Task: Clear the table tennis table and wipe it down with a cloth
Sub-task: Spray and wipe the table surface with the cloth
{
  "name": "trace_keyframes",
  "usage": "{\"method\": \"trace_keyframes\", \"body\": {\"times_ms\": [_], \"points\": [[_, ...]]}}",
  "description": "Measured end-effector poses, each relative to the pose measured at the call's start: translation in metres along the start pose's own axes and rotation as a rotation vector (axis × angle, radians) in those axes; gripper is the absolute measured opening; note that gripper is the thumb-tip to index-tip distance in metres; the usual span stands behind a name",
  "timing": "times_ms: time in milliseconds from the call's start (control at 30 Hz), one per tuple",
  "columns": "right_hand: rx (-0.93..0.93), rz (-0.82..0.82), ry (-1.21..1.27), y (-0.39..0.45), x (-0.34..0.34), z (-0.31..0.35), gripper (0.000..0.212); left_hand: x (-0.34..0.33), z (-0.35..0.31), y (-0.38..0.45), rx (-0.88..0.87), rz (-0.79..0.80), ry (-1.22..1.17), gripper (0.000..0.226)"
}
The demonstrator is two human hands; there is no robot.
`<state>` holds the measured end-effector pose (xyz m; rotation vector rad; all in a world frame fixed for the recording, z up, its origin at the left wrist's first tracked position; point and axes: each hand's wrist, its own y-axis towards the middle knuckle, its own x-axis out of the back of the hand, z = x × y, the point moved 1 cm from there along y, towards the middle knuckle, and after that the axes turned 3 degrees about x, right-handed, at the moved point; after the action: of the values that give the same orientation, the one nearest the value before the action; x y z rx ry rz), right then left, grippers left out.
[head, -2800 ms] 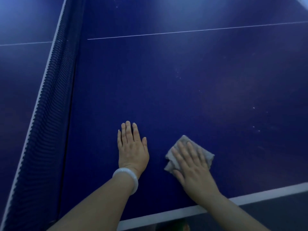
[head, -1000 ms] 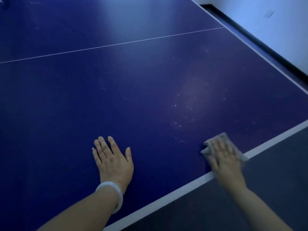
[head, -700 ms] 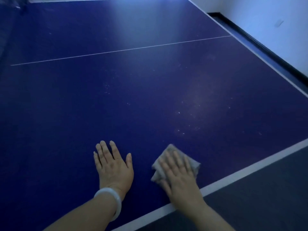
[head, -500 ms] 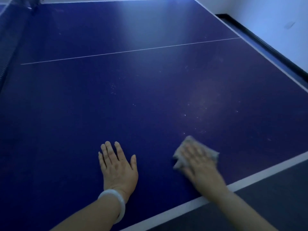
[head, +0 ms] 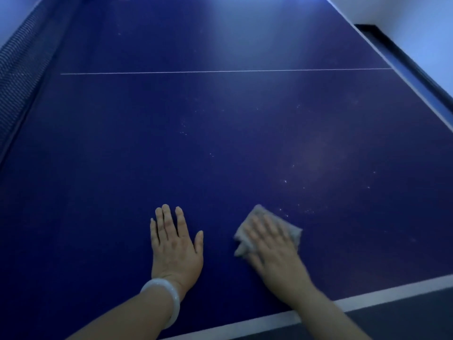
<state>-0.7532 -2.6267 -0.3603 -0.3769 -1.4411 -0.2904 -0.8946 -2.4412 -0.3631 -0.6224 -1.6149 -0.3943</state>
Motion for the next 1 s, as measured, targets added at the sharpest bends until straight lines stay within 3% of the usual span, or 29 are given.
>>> {"method": "trace_keyframes", "body": {"times_ms": [133,200,267,367,467,533,667,733,800,900,1000], "points": [[-0.667,-0.003,0.075,-0.002,0.012,-0.082,0.059,-0.002,0.0,0.001,0.015,0.009,0.038,0.08],[-0.754,-0.025,0.107,0.0,0.013,-0.072,0.059,-0.002,0.0,0.0,0.02,0.019,0.048,0.08],[-0.556,-0.043,0.045,0.006,0.009,-0.034,0.059,-0.002,0.001,0.0,0.025,0.025,0.048,0.079],[-0.057,0.031,0.068,0.014,0.002,0.018,0.059,-0.002,0.0,0.0,0.031,0.026,0.061,0.079],[0.272,0.068,0.05,0.022,0.007,0.0,0.057,-0.001,0.001,0.001,0.021,0.037,0.062,0.08],[0.207,0.051,-0.009,0.023,0.014,-0.04,0.057,-0.001,0.002,0.0,0.024,0.034,0.052,0.079],[-0.546,0.042,0.072,0.013,0.019,-0.121,0.056,0.0,0.0,0.001,0.026,0.041,0.05,0.079],[-0.674,0.047,0.086,0.009,0.017,-0.118,0.059,0.001,0.0,0.0,0.029,0.055,0.057,0.079],[-0.549,0.024,0.071,0.013,0.014,-0.085,0.06,0.002,0.0,0.0,0.035,0.064,0.067,0.079],[-0.187,0.046,0.103,0.024,0.007,-0.024,0.064,0.003,0.0,0.002,0.041,0.072,0.075,0.079],[0.103,0.102,0.078,0.042,0.006,-0.018,0.064,0.002,0.0,0.002,0.039,0.077,0.081,0.079]]}}
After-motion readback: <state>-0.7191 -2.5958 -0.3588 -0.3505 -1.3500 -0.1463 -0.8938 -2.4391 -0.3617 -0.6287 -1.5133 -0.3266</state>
